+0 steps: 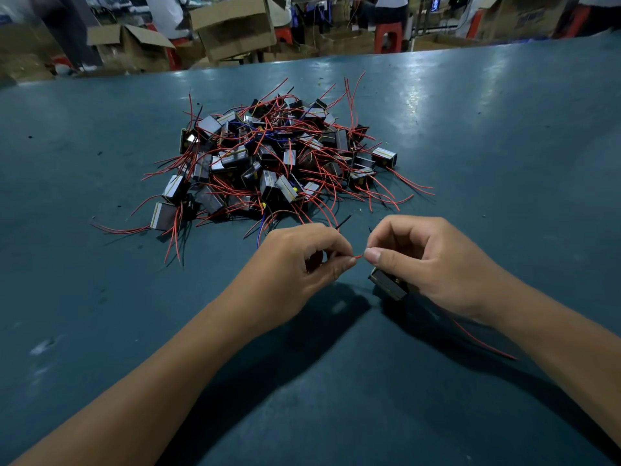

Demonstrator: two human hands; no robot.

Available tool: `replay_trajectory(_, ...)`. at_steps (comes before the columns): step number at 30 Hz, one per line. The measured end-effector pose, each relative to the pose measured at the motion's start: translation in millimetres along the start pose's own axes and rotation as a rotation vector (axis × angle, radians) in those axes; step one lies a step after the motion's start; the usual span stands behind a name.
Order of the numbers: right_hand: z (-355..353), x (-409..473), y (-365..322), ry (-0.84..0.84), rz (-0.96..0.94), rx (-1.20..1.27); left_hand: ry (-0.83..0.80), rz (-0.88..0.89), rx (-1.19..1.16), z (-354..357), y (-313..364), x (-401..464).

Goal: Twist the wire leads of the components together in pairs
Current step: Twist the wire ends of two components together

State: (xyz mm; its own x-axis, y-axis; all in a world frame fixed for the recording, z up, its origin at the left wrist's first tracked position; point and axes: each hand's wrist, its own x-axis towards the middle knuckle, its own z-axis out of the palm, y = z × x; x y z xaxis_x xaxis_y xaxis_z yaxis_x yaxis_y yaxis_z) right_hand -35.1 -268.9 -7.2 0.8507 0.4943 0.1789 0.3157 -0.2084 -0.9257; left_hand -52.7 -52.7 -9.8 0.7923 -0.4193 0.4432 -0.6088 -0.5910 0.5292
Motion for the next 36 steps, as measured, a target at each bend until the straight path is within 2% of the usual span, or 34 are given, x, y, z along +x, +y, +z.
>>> replay_trajectory(5, -0.9, -0.4, 2.1, 0.012, 0.0, -0.063, -0.02, 0.001, -0.011, 0.3, 0.6, 0.2)
replay_trajectory(10, 3.4, -3.2, 1.8, 0.114, -0.101, -0.307, -0.032, 0.014, 0.01, 1.0, 0.0, 0.1)
replay_trajectory(21, 1.5, -3.2, 3.1, 0.05, -0.214, -0.38, -0.039, 0.027, 0.021, 0.4, -1.3, 0.8)
replay_trajectory(31, 3.1, -2.8, 0.3, 0.078, -0.223, -0.387, -0.049, 0.031, 0.047, 1.2, -1.0, 0.4)
replay_trajectory(36, 3.4, -2.2, 2.9, 0.088, -0.142, -0.394, -0.06, 0.031, 0.059, 0.5, 2.2, 0.2)
